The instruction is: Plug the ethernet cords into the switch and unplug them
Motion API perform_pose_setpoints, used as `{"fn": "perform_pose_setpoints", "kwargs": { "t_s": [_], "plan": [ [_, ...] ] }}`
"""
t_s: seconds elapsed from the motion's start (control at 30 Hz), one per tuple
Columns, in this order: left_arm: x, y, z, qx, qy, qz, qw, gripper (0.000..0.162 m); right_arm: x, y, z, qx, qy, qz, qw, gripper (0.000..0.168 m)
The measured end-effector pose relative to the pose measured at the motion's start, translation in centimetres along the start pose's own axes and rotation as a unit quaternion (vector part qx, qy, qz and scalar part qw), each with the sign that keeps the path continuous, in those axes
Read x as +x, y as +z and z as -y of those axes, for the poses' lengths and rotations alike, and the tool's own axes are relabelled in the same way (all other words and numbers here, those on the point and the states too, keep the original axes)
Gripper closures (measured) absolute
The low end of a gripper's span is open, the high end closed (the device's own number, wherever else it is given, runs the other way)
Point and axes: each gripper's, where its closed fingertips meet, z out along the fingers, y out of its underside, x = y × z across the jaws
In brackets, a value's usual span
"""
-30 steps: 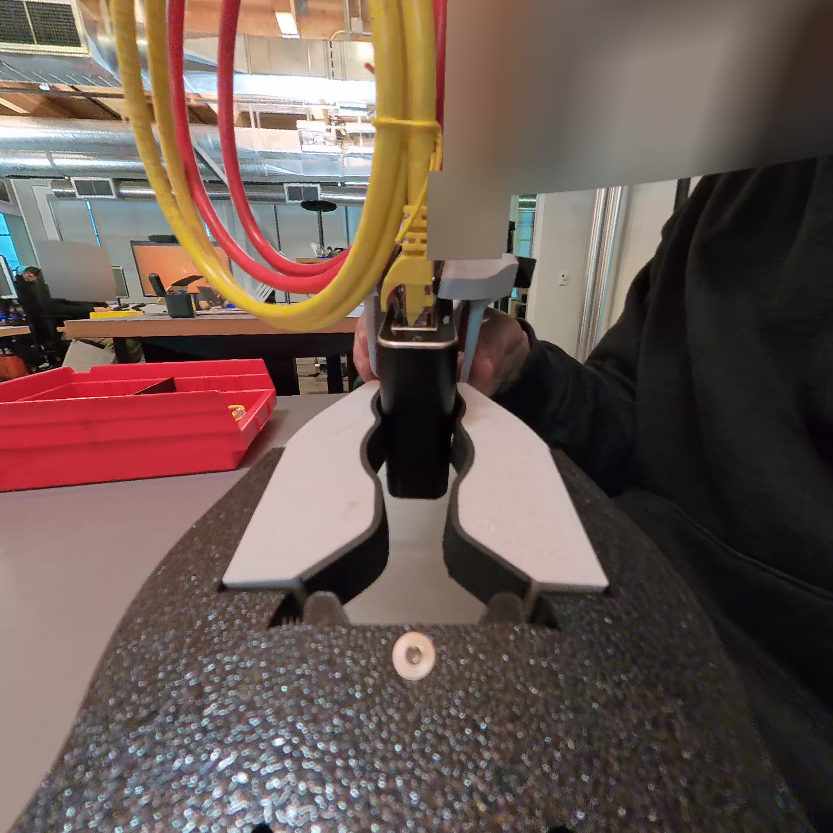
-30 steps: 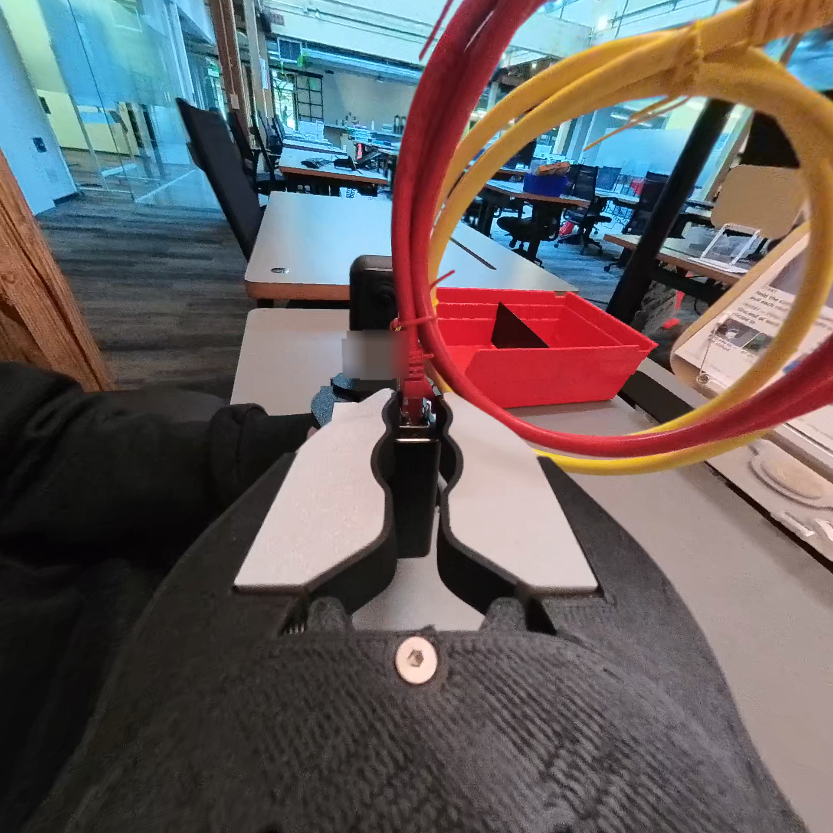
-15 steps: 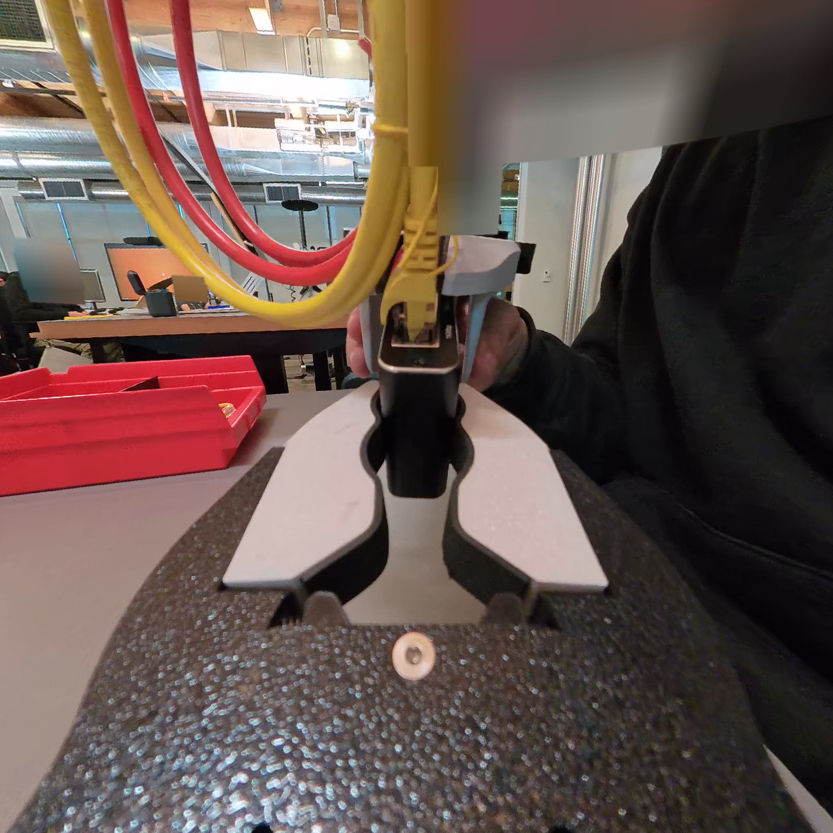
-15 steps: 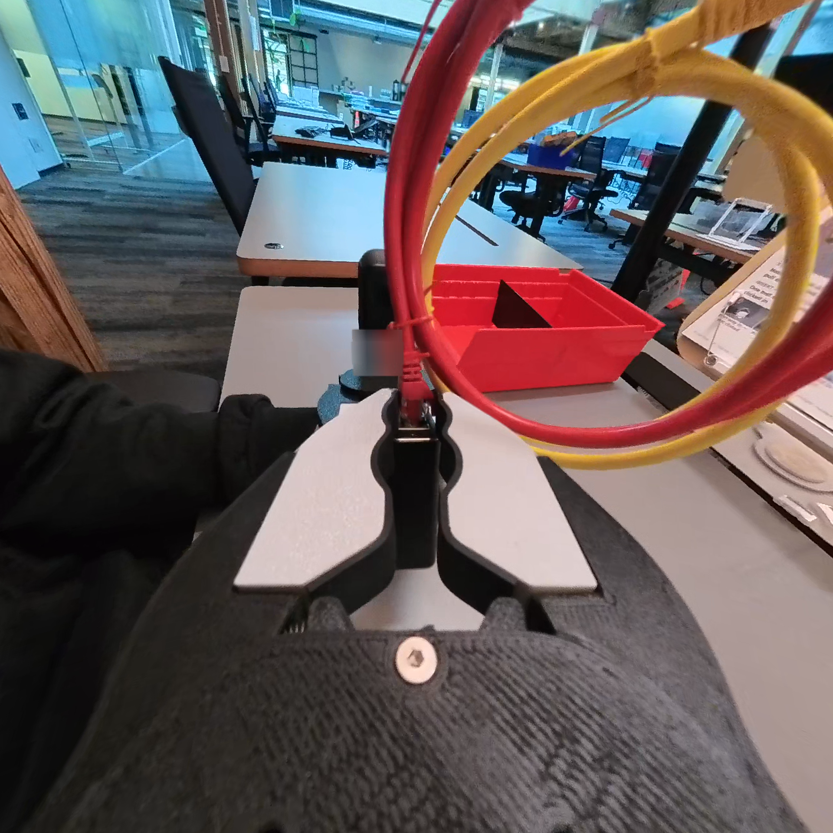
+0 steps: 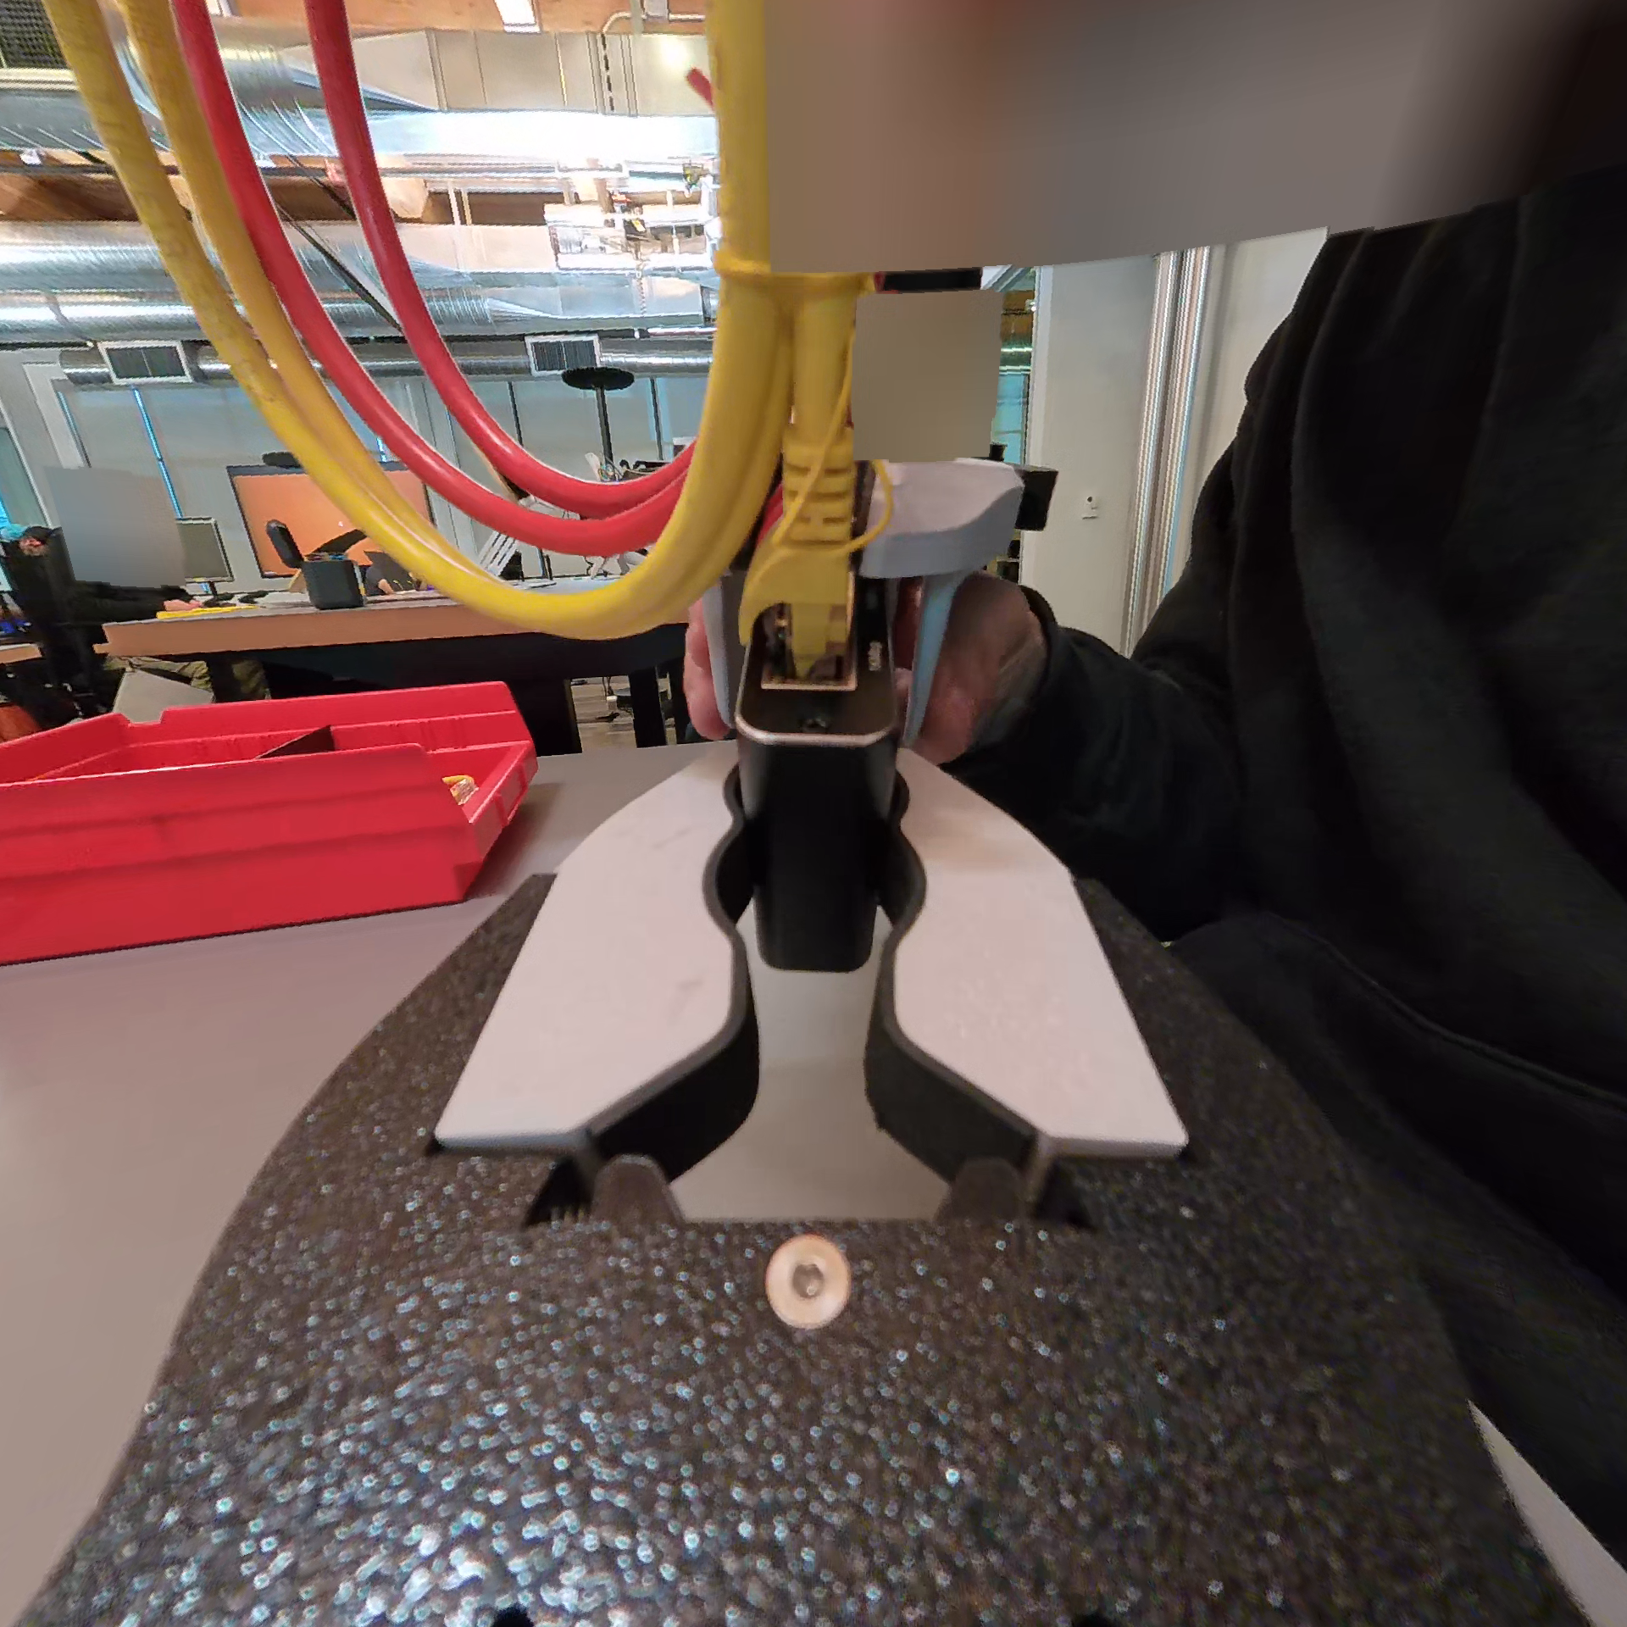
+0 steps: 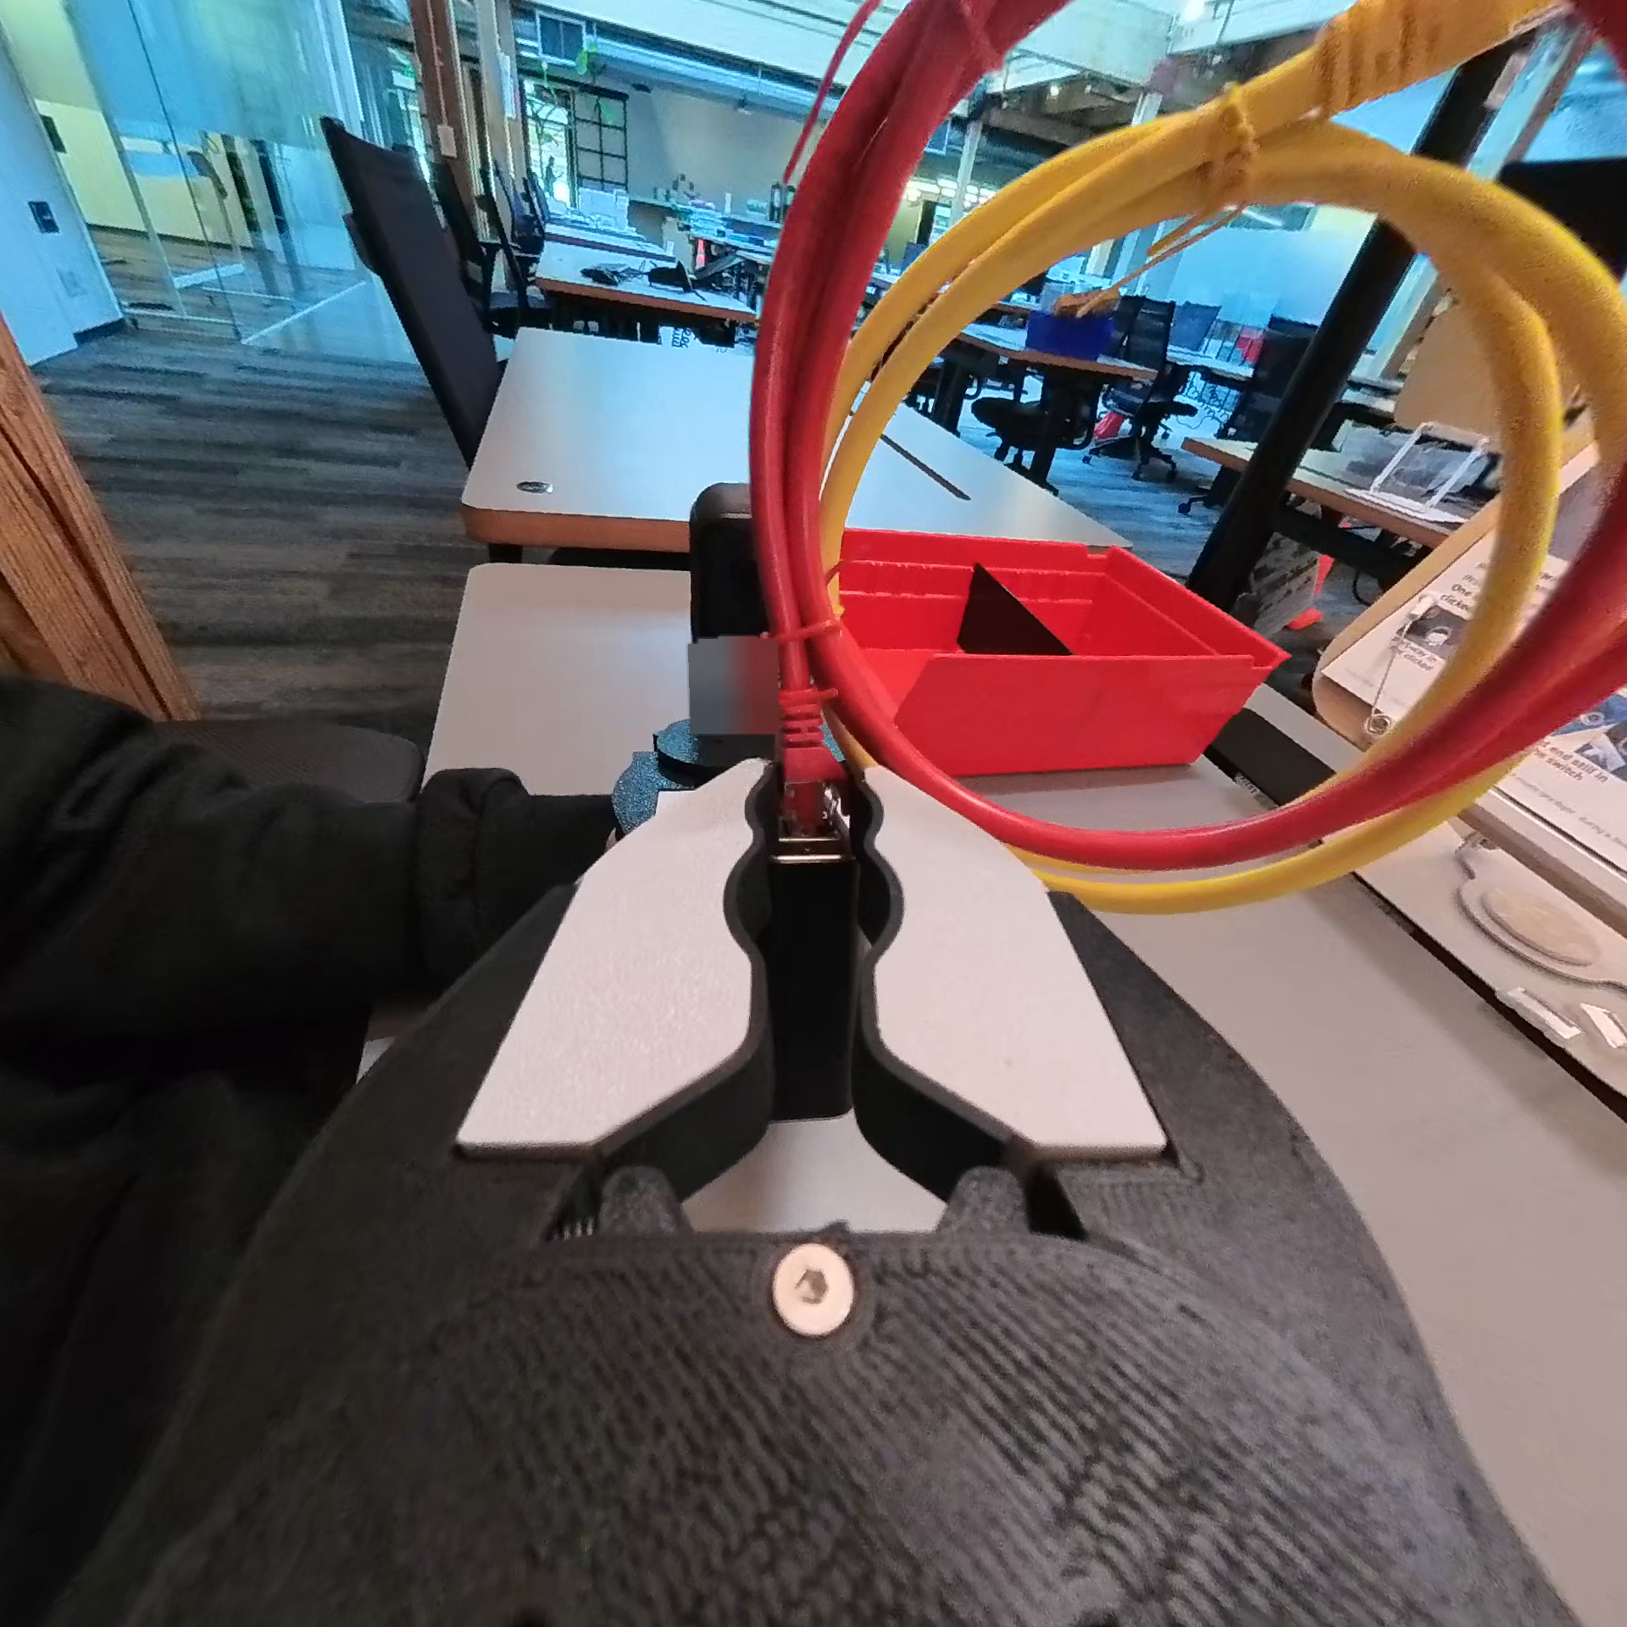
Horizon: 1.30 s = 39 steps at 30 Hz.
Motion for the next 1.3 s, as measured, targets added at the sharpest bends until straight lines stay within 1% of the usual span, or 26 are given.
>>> {"fn": "perform_pose_setpoints", "kwargs": {
  "t_s": [0.23, 0.4, 0.67, 1.3],
  "plan": [
    [0.1, -0.1, -0.1, -0.003, 0.000, -0.002, 1.000, 0.137, -0.1, 0.0, -0.1, 0.000, 0.006, 0.000, 1.000, 0.153],
    [0.1, -0.2, -0.2, -0.014, 0.008, 0.001, 1.000, 0.137, -0.2, -0.1, -0.3, -0.004, 0.035, 0.002, 0.999, 0.153],
    [-0.2, -0.4, -0.2, -0.036, 0.051, 0.024, 0.998, 0.136, -0.4, -0.1, -0.2, -0.008, 0.057, 0.000, 0.998, 0.153],
    [-0.7, -1.0, -0.8, -0.098, 0.094, 0.059, 0.989, 0.136, -0.5, -0.3, -0.6, 0.006, 0.139, 0.015, 0.990, 0.153]
  ]
}}
